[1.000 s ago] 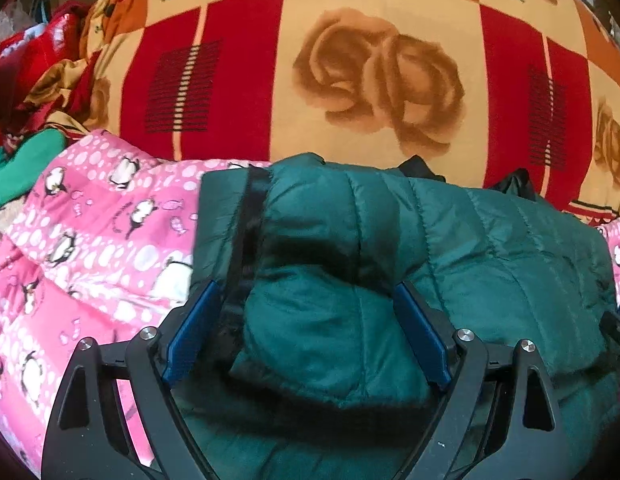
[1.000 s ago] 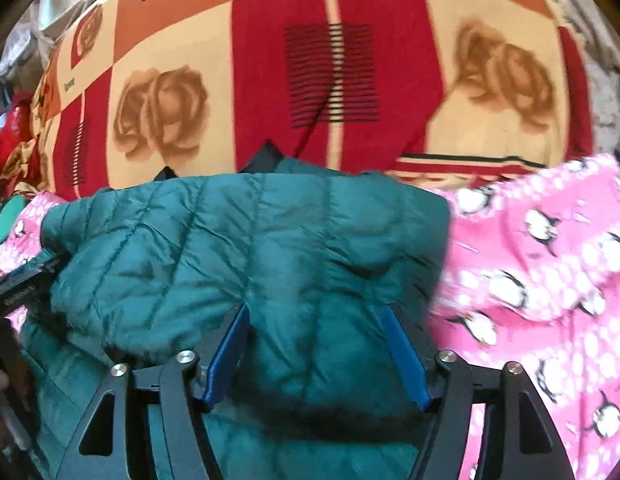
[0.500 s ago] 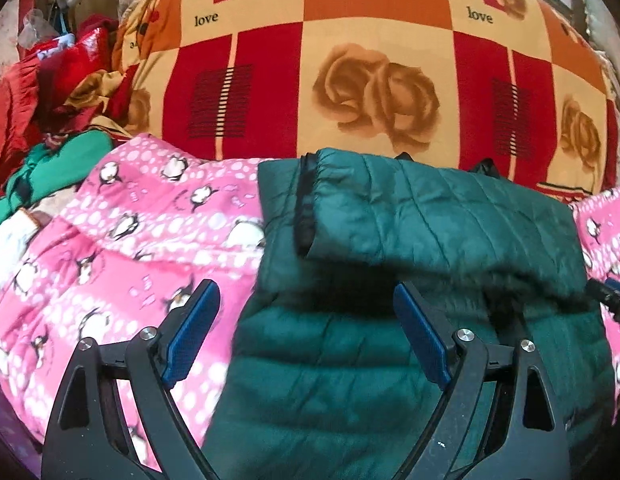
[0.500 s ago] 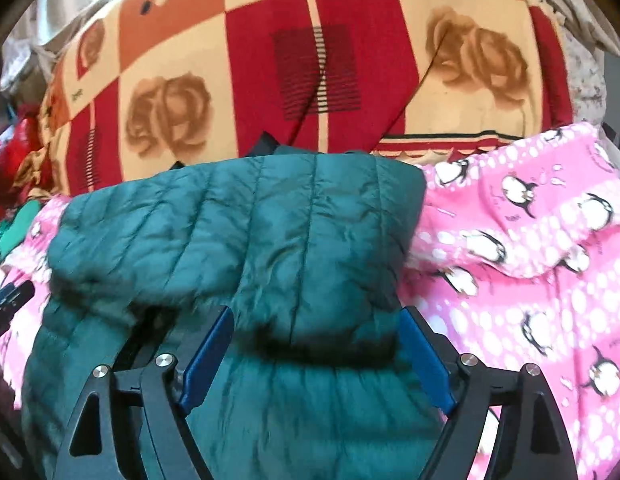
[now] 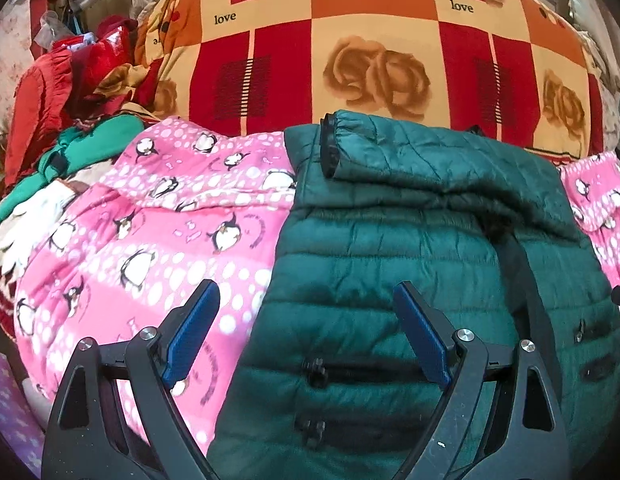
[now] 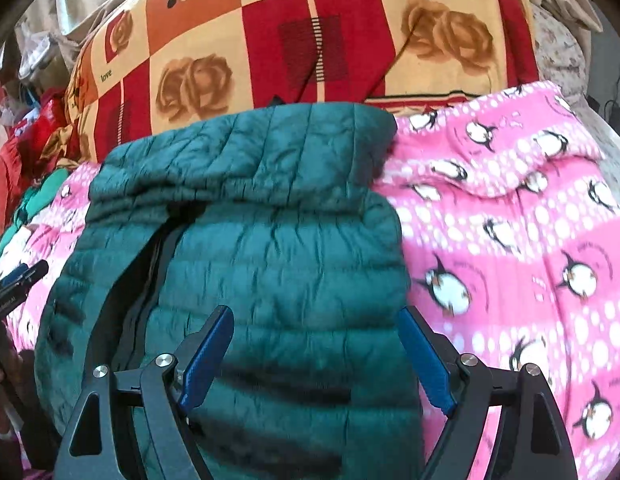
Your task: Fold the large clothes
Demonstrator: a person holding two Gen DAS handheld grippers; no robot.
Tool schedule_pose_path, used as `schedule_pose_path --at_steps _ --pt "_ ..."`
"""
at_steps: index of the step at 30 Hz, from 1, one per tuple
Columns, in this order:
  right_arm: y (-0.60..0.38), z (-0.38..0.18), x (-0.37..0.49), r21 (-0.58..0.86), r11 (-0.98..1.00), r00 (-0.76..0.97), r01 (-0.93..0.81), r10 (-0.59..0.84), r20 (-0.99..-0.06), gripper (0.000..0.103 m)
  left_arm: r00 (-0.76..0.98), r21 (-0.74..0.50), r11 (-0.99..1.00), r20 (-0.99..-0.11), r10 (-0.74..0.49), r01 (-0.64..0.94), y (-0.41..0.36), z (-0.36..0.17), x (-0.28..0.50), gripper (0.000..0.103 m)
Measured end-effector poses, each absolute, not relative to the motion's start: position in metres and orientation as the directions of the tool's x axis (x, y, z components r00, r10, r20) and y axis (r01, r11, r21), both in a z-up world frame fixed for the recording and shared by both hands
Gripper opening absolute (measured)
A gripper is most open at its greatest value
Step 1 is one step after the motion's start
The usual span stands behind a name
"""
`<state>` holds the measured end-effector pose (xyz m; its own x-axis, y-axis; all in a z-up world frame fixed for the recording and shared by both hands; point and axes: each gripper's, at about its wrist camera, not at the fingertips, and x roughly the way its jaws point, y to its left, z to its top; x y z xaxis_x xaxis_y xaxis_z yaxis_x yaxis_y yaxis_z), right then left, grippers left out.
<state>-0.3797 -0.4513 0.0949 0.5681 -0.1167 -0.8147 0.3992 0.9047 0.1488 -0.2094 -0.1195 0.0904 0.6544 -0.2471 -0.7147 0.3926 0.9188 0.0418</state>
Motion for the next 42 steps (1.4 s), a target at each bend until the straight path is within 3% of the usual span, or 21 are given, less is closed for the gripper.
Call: schedule_pose_path --at_steps 42 --pt "-0.377 0.080 -0.450 0.159 0.925 0.540 0.345 -0.057 -0.839 0.082 0.669 0.041 0.928 -0.706 -0.234 0.369 -0.067 0.096 -0.282 0.089"
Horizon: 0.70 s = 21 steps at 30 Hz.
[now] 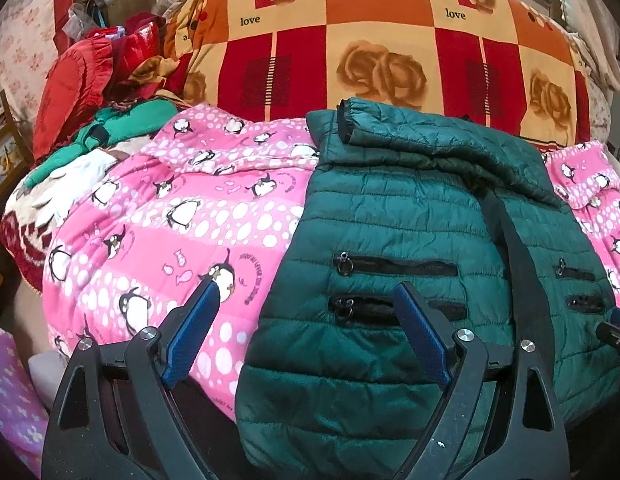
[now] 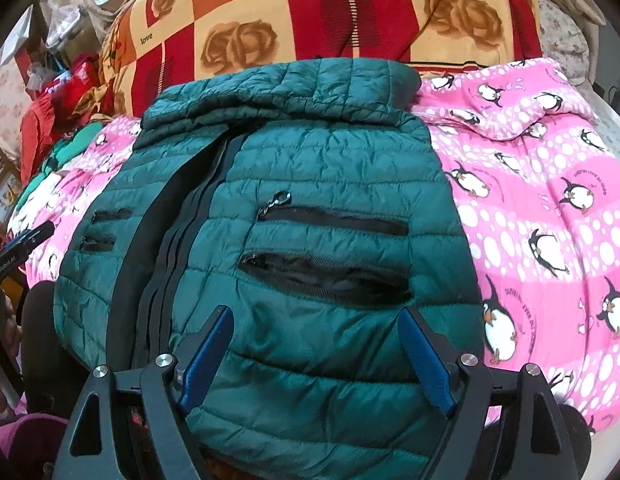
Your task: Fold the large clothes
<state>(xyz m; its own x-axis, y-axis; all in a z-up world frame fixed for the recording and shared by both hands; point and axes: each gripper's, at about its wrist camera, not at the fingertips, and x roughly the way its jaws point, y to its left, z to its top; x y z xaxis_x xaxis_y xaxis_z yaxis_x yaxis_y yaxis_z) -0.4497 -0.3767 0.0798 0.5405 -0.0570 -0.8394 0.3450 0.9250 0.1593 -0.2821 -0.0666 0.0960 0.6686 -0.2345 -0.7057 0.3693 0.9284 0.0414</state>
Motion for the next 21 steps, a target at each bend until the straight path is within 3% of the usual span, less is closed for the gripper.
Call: schedule_pose_path --at_steps 21 --pt "-0.372 0.071 -0.469 0.166 0.920 0.521 0.356 -0.048 -0.852 0.082 0.647 0.048 0.930 -0.731 -0.216 0.365 -0.056 0.083 -0.295 0.089"
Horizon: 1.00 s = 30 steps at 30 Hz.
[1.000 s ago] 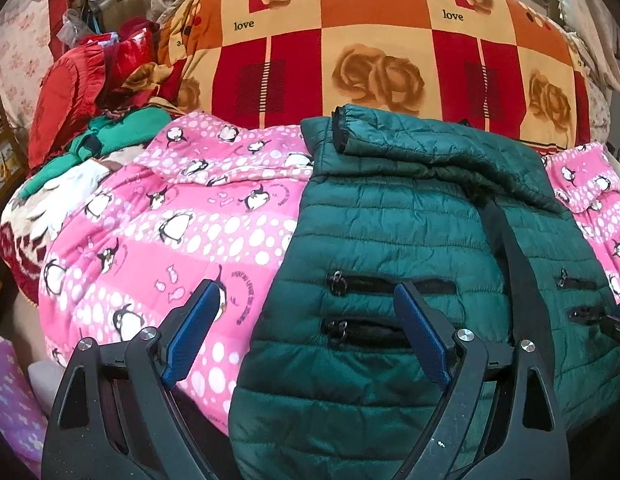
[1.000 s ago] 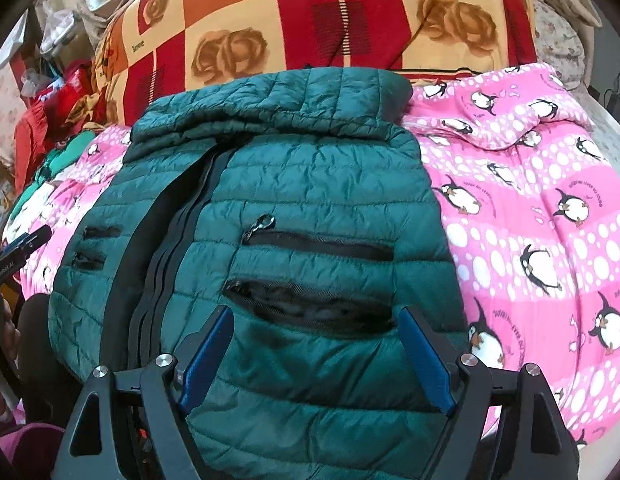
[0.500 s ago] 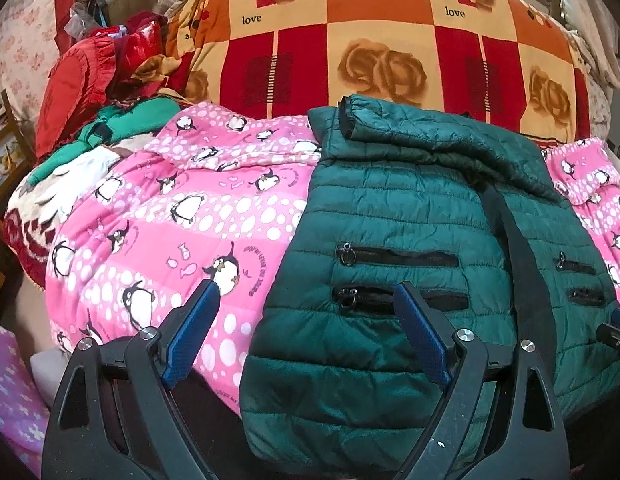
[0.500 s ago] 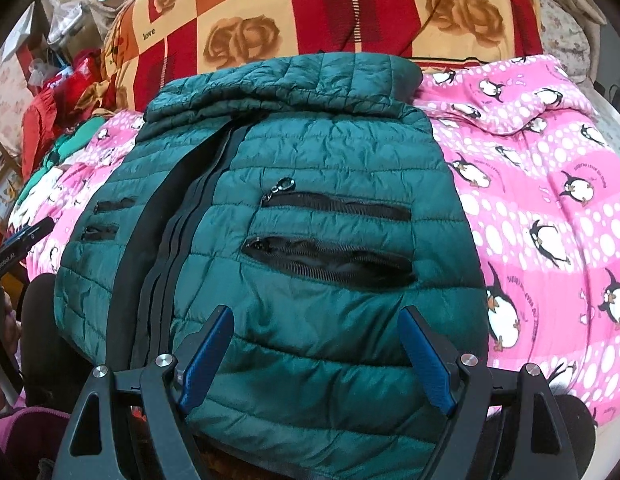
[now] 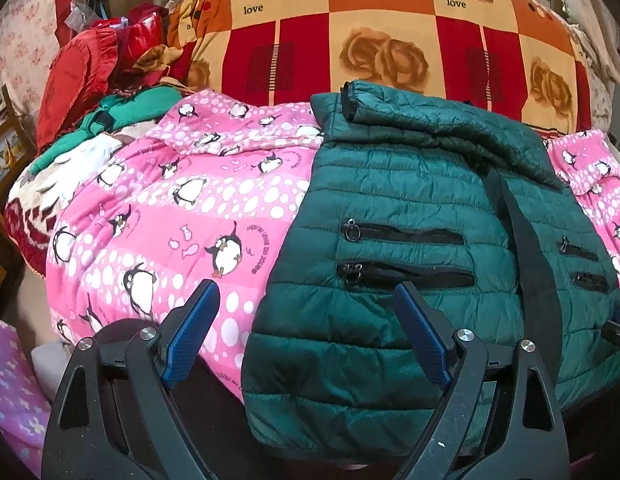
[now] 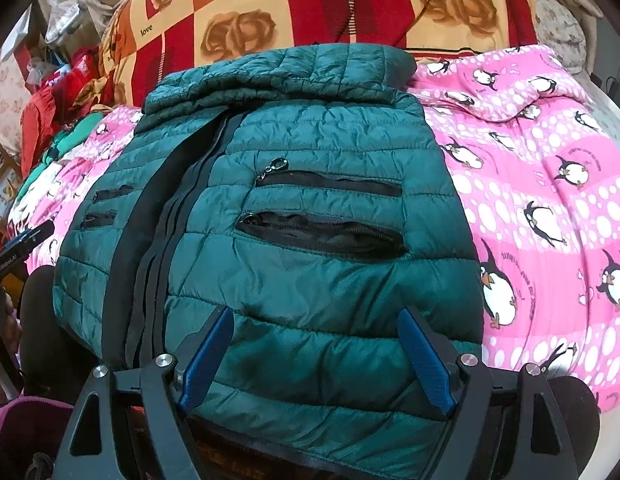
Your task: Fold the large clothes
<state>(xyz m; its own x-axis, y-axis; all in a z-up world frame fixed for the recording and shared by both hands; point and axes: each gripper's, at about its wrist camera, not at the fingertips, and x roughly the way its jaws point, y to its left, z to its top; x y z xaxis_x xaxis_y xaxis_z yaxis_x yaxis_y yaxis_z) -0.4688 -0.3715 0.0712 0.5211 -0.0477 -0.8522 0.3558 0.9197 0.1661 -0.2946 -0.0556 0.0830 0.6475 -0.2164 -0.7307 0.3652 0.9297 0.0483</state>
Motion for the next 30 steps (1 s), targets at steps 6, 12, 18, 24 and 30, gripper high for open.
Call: schedule_pose_path --at_steps 6,12,18,24,30 --pt "-0.372 0.070 -0.471 0.169 0.917 0.518 0.361 -0.046 -0.854 0.082 0.632 0.036 0.933 -0.744 -0.215 0.359 -0.052 0.079 -0.293 0.089" --pt "-0.373 0.069 -0.473 0.168 0.917 0.515 0.361 -0.046 -0.856 0.082 0.613 0.020 0.934 -0.759 -0.218 0.357 -0.050 0.075 -0.292 0.089" --pt "-0.377 0.066 -0.476 0.167 0.915 0.506 0.367 -0.045 -0.861 0.082 0.593 0.018 0.934 -0.778 -0.210 0.356 -0.048 0.067 -0.291 0.089" --pt "-0.380 0.065 -0.479 0.169 0.912 0.504 0.373 -0.047 -0.863 0.082 0.577 0.010 0.937 -0.790 -0.207 0.350 -0.044 0.061 -0.289 0.089" --pt "-0.378 0.064 -0.478 0.154 0.914 0.495 0.375 -0.057 -0.867 0.082 0.552 -0.006 0.937 -0.807 -0.211 0.348 -0.042 0.056 -0.287 0.089"
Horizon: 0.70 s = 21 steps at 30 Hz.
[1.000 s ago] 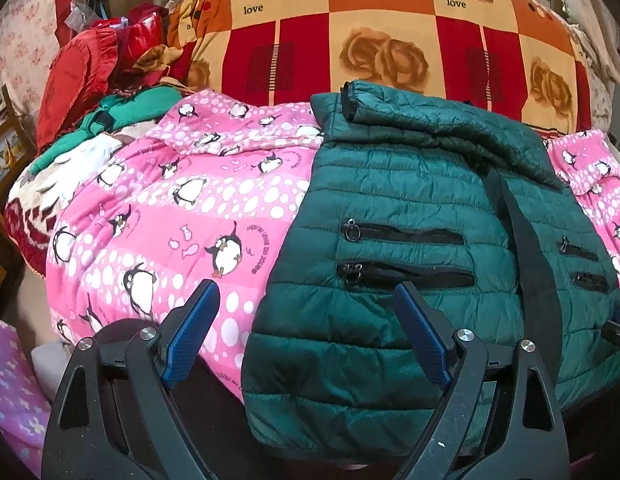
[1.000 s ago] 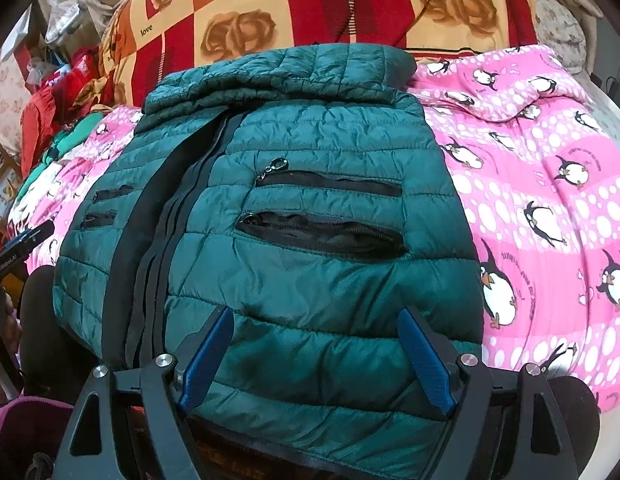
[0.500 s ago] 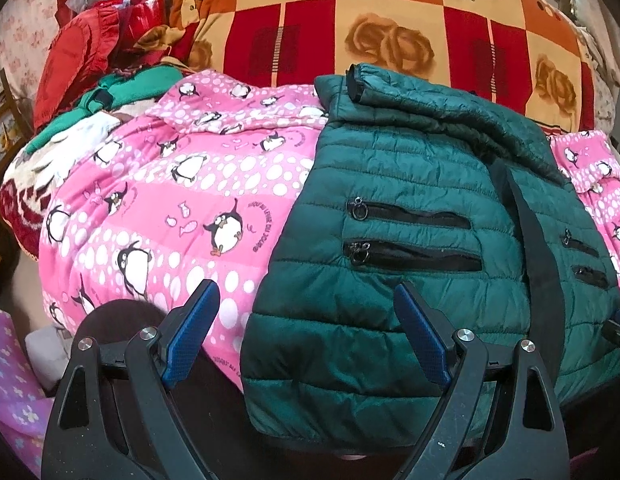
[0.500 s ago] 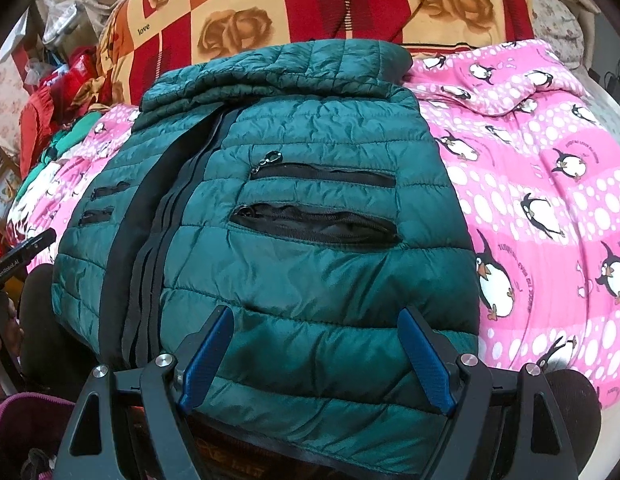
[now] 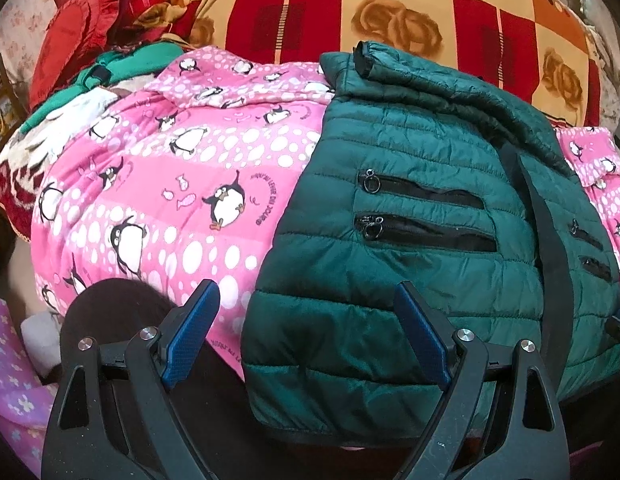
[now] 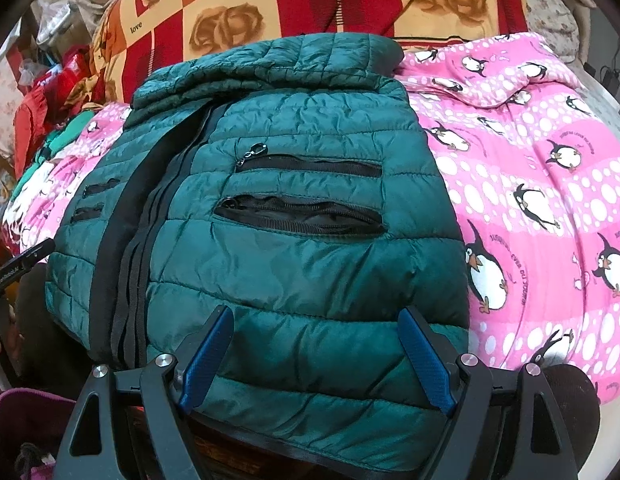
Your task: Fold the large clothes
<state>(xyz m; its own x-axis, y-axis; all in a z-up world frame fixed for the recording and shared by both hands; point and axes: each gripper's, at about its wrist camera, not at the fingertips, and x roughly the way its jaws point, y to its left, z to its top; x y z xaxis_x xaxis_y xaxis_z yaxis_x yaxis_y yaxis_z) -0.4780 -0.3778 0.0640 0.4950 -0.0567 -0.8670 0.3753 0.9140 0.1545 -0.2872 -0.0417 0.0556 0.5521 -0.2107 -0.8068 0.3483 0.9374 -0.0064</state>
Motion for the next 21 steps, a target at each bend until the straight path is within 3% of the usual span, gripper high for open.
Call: schedule_pose_path --at_steps 21 --pt "-0.406 0.063 -0.504 0.142 0.902 0.441 0.408 -0.059 -0.896 0.082 0.365 -0.253 0.911 -0.855 -0.368 0.325 -0.017 0.029 -0.272 0.089"
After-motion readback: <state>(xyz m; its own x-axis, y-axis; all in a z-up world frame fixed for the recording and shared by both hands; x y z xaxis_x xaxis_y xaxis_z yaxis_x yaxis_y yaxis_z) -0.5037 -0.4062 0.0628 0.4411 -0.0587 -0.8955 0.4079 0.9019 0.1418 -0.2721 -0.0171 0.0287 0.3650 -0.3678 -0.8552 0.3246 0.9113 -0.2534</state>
